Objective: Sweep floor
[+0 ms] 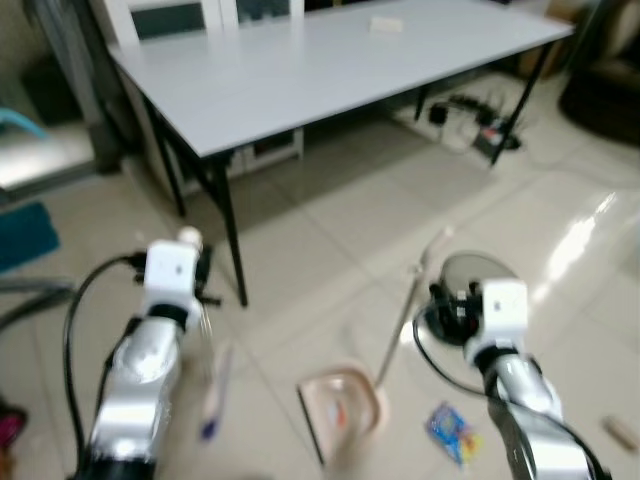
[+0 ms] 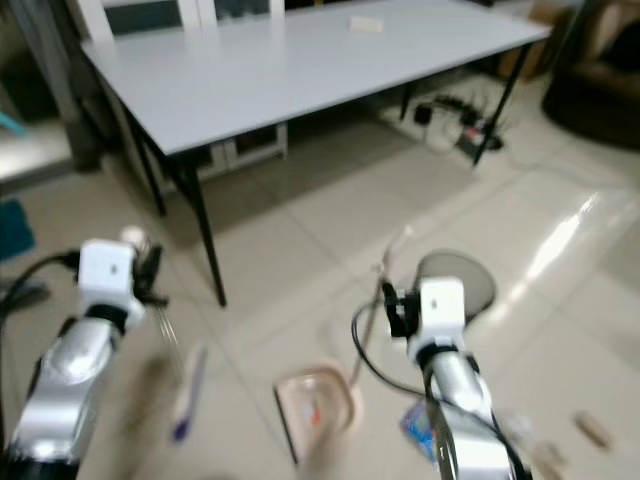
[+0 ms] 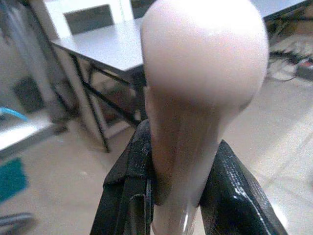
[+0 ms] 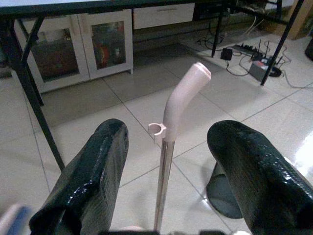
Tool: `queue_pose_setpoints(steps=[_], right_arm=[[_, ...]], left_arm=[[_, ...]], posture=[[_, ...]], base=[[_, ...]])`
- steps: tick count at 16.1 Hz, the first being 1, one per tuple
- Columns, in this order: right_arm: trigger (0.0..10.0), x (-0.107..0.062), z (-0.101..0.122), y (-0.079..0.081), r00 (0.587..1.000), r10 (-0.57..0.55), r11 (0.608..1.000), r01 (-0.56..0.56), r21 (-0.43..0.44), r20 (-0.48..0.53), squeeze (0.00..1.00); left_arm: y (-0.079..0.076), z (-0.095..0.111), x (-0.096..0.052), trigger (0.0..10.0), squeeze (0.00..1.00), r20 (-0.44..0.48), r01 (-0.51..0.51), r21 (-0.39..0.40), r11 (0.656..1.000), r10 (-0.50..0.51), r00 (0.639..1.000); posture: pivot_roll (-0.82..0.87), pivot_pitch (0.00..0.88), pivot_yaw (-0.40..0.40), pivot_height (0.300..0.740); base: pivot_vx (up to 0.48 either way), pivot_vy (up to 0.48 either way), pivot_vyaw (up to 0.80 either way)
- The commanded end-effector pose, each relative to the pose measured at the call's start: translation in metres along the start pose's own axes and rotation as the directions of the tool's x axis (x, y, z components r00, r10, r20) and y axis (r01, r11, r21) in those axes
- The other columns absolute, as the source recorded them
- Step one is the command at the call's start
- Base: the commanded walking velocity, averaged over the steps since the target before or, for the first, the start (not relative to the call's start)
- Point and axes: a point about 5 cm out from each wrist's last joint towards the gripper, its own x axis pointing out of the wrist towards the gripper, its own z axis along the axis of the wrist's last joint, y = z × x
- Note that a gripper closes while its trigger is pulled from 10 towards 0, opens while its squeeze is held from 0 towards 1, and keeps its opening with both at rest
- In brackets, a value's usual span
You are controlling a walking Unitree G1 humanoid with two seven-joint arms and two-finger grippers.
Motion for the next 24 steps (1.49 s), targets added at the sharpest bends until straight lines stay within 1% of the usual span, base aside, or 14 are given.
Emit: queue_pose_setpoints(steps=[1, 3, 7, 8, 9, 11, 13, 15, 16, 17, 20, 21, 22, 24], right_arm=[[10.0, -0.005, -0.001, -0.011, 0.999, -0.033, 0.999, 0.033, -0.004, 0.000, 0.00], [10.0, -0.014, -0.002, -0.016, 0.998, -0.053, 0.998, 0.052, 0.026, 0.019, 0.00], [10.0, -0.022, -0.004, -0.019, 0.997, -0.071, 0.997, 0.070, 0.032, 0.025, 0.00], [10.0, -0.022, -0.006, -0.021, 0.996, -0.090, 0.996, 0.089, 0.006, 0.022, 0.69], [10.0, -0.020, -0.010, -0.027, 0.992, -0.129, 0.991, 0.129, -0.045, -0.010, 1.00], [10.0, -0.013, -0.007, -0.031, 0.989, -0.145, 0.989, 0.145, -0.033, 0.019, 1.00], [10.0, -0.004, -0.004, -0.027, 0.993, -0.082, 0.997, 0.081, 0.017, 0.080, 1.00], [10.0, 0.006, -0.004, -0.026, 0.994, -0.015, 0.991, 0.000, 0.138, 0.107, 1.00], [10.0, 0.012, -0.008, -0.030, 0.996, 0.008, 0.985, -0.023, 0.173, 0.087, 1.00], [10.0, 0.017, -0.010, -0.033, 0.997, 0.026, 0.986, -0.037, 0.164, 0.066, 1.00], [10.0, 0.034, -0.011, -0.051, 1.000, 0.020, 0.979, -0.024, 0.201, 0.023, 1.00], [10.0, 0.042, -0.008, -0.060, 0.999, 0.045, 0.972, -0.049, 0.231, 0.022, 1.00], [10.0, 0.045, -0.006, -0.064, 0.998, 0.058, 0.970, -0.063, 0.237, 0.027, 1.00], [10.0, 0.056, 0.007, -0.078, 0.995, 0.085, 0.950, -0.096, 0.298, 0.050, 1.00]], left_arm=[[-0.007, 0.010, 0.001, 10.0, 0.00, 0.043, 0.018, 0.001, 1.000, -0.019, 0.999], [-0.010, 0.009, 0.000, 10.0, 0.00, 0.038, 0.044, 0.001, 0.999, -0.044, 0.998], [-0.010, 0.008, 0.001, 10.0, 0.00, 0.040, 0.053, -0.002, 0.999, -0.053, 0.998], [-0.011, 0.007, 0.001, 10.0, 0.00, 0.036, 0.055, 0.002, 0.998, -0.055, 0.998], [-0.011, 0.008, 0.002, 10.0, 0.00, 0.035, 0.057, 0.001, 0.998, -0.057, 0.998], [-0.013, 0.008, 0.003, 10.0, 0.00, 0.036, 0.060, -0.003, 0.998, -0.060, 0.998], [-0.012, 0.009, 0.005, 10.0, 0.00, 0.037, 0.062, -0.005, 0.998, -0.061, 0.997], [-0.009, 0.012, 0.007, 10.0, 0.00, 0.041, 0.057, 0.000, 0.998, -0.057, 0.997], [-0.007, 0.012, 0.007, 10.0, 0.00, 0.042, 0.055, 0.002, 0.998, -0.055, 0.998], [-0.005, 0.012, 0.007, 10.0, 0.00, 0.042, 0.054, 0.002, 0.999, -0.054, 0.998], [-0.002, 0.013, 0.006, 10.0, 0.00, 0.042, 0.051, 0.008, 0.999, -0.051, 0.998], [0.000, 0.013, 0.006, 10.0, 0.00, 0.041, 0.051, 0.013, 0.999, -0.051, 0.998], [0.002, 0.013, 0.005, 10.0, 0.00, 0.040, 0.050, 0.015, 0.999, -0.051, 0.998], [0.005, 0.015, 0.004, 10.0, 0.00, 0.042, 0.047, 0.023, 0.999, -0.048, 0.998]], posture=[[-0.03, 0.000, 0.023, 0.740], [-0.04, 0.007, 0.031, 0.740], [-0.05, 0.016, 0.046, 0.740], [-0.05, 0.017, 0.047, 0.740], [-0.05, 0.016, 0.051, 0.740], [-0.05, 0.013, 0.055, 0.740], [-0.04, 0.010, 0.060, 0.740], [-0.03, 0.014, 0.060, 0.740], [-0.02, 0.015, 0.060, 0.740], [-0.02, 0.016, 0.062, 0.740], [0.00, 0.020, 0.064, 0.740], [0.00, 0.023, 0.064, 0.740], [0.01, 0.031, 0.061, 0.740], [0.02, 0.048, 0.060, 0.740]], base=[[0.000, 0.000, 0.00], [0.000, 0.000, 0.00], [0.000, 0.000, 0.00], [0.000, 0.000, 0.00], [0.000, 0.000, 0.00], [0.000, 0.000, 0.00], [0.000, 0.000, 0.00], [0.000, 0.000, 0.00], [0.000, 0.000, 0.00], [0.000, 0.000, 0.00], [0.000, 0.000, 0.00], [0.000, 0.000, 0.00], [0.000, 0.000, 0.00], [0.000, 0.000, 0.00]])
